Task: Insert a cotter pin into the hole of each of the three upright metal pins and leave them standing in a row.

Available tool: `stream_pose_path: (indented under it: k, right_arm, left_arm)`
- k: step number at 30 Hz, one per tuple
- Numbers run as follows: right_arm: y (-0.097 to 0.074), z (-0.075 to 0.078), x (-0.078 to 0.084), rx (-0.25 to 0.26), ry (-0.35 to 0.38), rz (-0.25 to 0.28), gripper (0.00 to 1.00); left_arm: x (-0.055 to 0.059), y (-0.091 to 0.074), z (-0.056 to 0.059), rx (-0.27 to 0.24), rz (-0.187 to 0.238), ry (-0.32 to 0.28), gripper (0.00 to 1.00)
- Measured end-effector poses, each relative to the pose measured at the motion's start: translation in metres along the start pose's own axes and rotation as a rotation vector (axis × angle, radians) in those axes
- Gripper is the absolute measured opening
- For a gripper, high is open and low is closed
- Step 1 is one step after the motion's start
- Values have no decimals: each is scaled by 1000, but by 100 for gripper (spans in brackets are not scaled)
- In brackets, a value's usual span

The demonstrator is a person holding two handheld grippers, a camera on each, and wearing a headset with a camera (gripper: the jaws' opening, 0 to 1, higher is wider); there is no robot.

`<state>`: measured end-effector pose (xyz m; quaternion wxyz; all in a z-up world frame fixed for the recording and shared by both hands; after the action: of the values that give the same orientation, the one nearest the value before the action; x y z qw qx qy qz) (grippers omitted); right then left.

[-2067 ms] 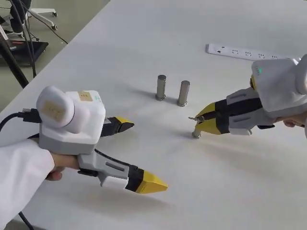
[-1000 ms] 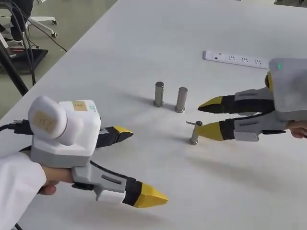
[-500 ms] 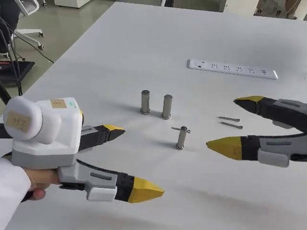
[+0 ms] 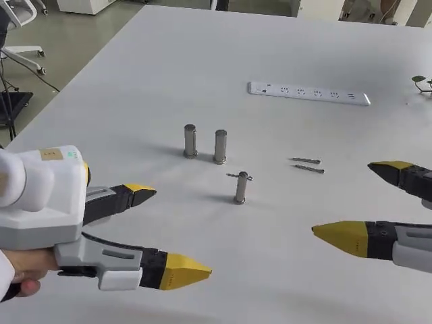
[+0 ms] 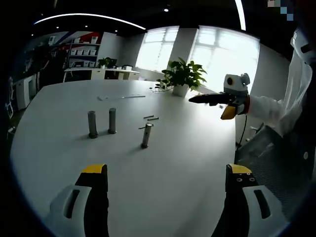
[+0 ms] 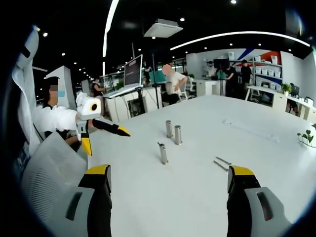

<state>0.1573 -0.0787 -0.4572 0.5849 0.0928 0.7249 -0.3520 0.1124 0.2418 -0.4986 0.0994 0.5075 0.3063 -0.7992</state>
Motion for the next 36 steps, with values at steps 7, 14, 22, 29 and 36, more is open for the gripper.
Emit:
stream_pose_path:
  k: [7, 14, 22, 29, 36]
  right_arm:
    - [1, 0, 4, 12, 32, -4, 98]
    - [1, -2, 8, 10, 21, -12, 98]
    - [-1, -2, 13, 16, 39, -25, 98]
    - [-4, 0, 13, 26, 42, -25, 98]
    - [-3, 0, 16, 27, 47, -49, 98]
  left_arm:
    - [-6, -2, -15, -61, 24, 18, 99]
    - [-24, -2, -36, -129, 27, 80, 99]
    - [-48, 7, -67, -259, 31, 132, 91]
    - [-63, 27, -88, -287, 16, 135, 71]
    - [-68, 53, -104, -269, -42, 137, 62]
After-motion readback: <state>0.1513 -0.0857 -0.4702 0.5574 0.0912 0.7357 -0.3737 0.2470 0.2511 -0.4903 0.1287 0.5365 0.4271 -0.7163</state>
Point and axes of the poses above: the centre of the closed fingertips' face, and the gripper's own axes: y roughly forward along the fingers, z roughly to its right, x roughly out of its underside, the point moved 10 cm from there along -y, roughly backward along the fingers, and after that the axes turned 3 degrees about x, right-handed, at the moved point
